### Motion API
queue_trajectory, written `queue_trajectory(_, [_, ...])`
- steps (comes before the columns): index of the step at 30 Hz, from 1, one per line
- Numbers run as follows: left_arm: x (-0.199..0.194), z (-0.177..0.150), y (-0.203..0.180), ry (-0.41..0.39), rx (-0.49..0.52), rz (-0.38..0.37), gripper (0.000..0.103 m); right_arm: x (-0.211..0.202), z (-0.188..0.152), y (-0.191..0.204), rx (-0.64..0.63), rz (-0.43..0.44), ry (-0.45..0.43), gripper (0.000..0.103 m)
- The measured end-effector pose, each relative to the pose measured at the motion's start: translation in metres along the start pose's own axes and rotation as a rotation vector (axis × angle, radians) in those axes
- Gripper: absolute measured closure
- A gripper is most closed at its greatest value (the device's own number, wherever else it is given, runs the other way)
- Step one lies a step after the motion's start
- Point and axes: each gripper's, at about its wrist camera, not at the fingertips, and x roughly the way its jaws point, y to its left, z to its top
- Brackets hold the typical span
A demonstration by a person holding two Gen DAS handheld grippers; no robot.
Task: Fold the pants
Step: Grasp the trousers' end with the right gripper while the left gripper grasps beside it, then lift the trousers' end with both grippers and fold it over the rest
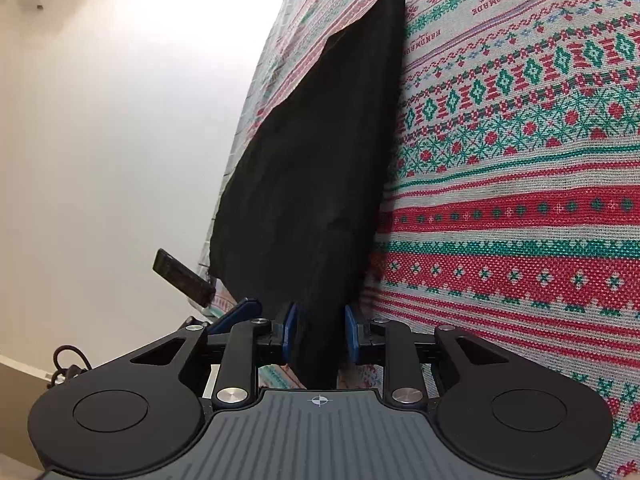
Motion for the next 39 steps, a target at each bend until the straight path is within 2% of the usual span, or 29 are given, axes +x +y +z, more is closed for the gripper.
queue_trajectory(4, [0.013, 0.000, -0.021, -0.002, 0.092, 0.068, 0.001, -0.002, 0.005, 0.006, 0.004, 0.040, -0.008, 0.078])
queue_trajectory(10, [0.043, -0.006, -0.035, 0.017, 0.159, 0.282, 0.019, -0.002, 0.012, 0.008, -0.007, 0.032, -0.023, 0.075])
queue_trajectory(14, [0.048, -0.009, -0.039, -0.007, 0.162, 0.340, 0.029, -0.007, 0.014, -0.003, -0.007, -0.021, -0.082, 0.072])
queue_trajectory(16, [0.049, -0.010, -0.038, -0.012, 0.146, 0.344, 0.035, -0.003, 0.018, -0.013, 0.024, -0.045, -0.114, 0.072])
queue_trajectory(17, [0.047, -0.011, -0.037, -0.014, 0.142, 0.342, 0.039, 0.000, 0.020, -0.018, 0.042, -0.046, -0.118, 0.079])
queue_trajectory(20, [0.047, -0.012, -0.036, -0.020, 0.133, 0.349, 0.045, 0.006, 0.034, -0.020, 0.053, -0.019, -0.135, 0.078])
queue_trajectory(26, [0.041, -0.017, -0.035, -0.021, 0.085, 0.356, 0.055, 0.025, 0.080, -0.012, 0.012, -0.107, -0.209, 0.082])
queue_trajectory(34, [0.036, -0.018, -0.025, -0.019, 0.027, 0.319, 0.063, 0.040, 0.145, -0.019, 0.083, -0.158, -0.360, 0.089])
queue_trajectory(39, [0.036, -0.017, -0.015, -0.014, -0.004, 0.301, 0.068, 0.053, 0.166, -0.018, 0.109, -0.195, -0.416, 0.102])
